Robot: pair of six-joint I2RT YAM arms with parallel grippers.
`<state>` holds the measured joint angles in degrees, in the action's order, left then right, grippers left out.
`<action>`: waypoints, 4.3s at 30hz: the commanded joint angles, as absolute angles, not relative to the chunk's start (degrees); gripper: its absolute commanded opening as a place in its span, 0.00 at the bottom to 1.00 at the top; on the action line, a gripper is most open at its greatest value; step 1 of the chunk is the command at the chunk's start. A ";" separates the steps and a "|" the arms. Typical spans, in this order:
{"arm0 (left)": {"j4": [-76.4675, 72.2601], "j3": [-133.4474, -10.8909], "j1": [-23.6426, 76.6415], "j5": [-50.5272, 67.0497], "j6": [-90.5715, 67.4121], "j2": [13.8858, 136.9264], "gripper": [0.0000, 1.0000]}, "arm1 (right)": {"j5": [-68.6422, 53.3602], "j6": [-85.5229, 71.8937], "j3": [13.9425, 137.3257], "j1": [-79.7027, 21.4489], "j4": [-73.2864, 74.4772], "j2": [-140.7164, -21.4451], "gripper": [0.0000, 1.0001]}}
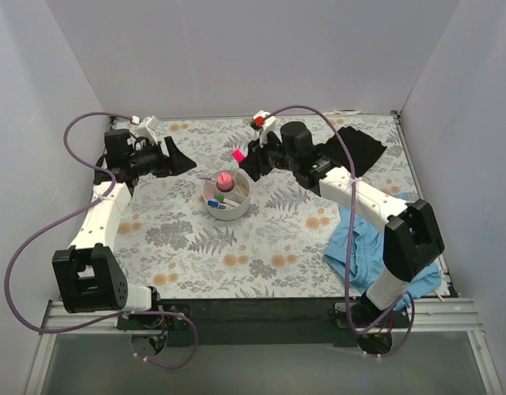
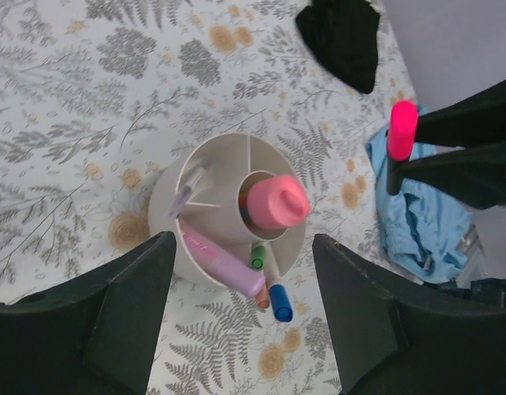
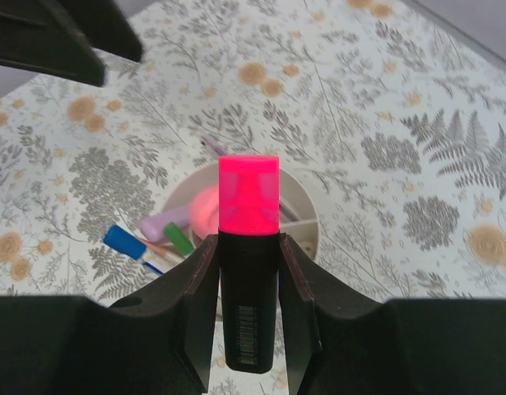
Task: Sort the stationery into containers
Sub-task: Place the pen in the storage box.
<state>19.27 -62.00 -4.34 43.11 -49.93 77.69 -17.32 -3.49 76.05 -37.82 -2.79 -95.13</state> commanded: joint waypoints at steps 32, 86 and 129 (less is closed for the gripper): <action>19.95 -69.52 -1.67 60.73 -54.40 79.54 0.47 | -16.26 15.73 89.38 -49.39 -7.30 -102.30 0.01; 35.25 -66.89 4.75 32.61 -26.01 73.92 0.00 | -7.29 18.37 78.66 -42.54 10.28 -88.51 0.56; 16.70 -55.90 9.49 32.53 -29.09 64.78 0.70 | -5.01 19.34 80.86 -42.45 11.25 -90.80 0.56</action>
<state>20.45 -53.32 9.26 36.23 -24.84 65.41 -6.22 19.70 78.02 -42.50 12.10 -91.48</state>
